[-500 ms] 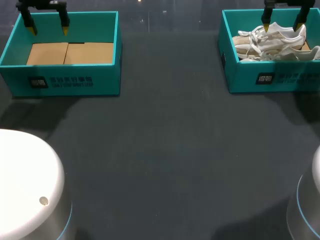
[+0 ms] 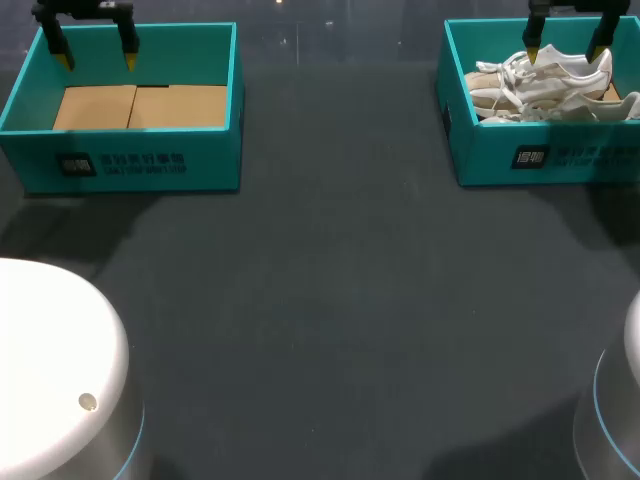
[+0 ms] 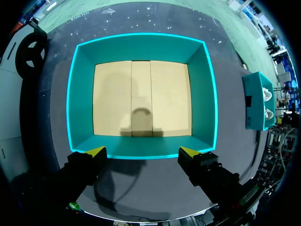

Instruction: Take the shoe out of the shoebox, open the shoe tongue, remove and reinsert the insole, then place the shoe into the shoebox

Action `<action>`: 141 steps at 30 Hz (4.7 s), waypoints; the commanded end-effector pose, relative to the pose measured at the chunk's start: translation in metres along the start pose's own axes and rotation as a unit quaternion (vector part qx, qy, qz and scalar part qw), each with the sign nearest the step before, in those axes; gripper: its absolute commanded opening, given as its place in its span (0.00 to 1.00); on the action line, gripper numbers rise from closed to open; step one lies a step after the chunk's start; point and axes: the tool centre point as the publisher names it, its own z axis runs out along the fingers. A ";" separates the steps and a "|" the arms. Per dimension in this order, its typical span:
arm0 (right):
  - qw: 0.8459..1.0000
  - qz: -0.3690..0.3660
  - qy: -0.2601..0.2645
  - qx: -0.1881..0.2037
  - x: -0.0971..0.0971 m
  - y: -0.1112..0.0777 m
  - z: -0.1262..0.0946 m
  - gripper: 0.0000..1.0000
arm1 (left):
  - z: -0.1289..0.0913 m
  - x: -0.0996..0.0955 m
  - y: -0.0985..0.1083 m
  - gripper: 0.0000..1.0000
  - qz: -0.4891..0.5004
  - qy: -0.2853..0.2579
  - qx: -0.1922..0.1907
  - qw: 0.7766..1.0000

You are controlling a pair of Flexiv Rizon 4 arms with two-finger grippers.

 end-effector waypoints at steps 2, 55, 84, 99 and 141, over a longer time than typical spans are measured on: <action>1.000 0.000 -0.007 0.000 0.000 0.000 0.000 1.00 | 0.000 0.000 0.000 1.00 0.000 0.000 0.000 1.000; 0.999 0.018 -0.043 0.017 -0.182 0.019 0.112 0.92 | 0.000 0.000 0.000 1.00 0.000 0.000 0.000 1.000; 0.998 0.010 -0.013 0.054 -0.176 0.020 0.165 0.54 | 0.000 0.000 0.000 1.00 0.000 0.000 0.000 1.000; 0.998 0.028 -0.015 0.048 -0.173 0.014 0.163 0.00 | 0.000 0.000 0.000 1.00 0.000 0.000 0.000 1.000; 0.995 -0.022 -0.094 -0.001 -0.174 0.012 0.020 0.00 | 0.000 0.000 0.000 1.00 0.000 0.000 0.000 1.000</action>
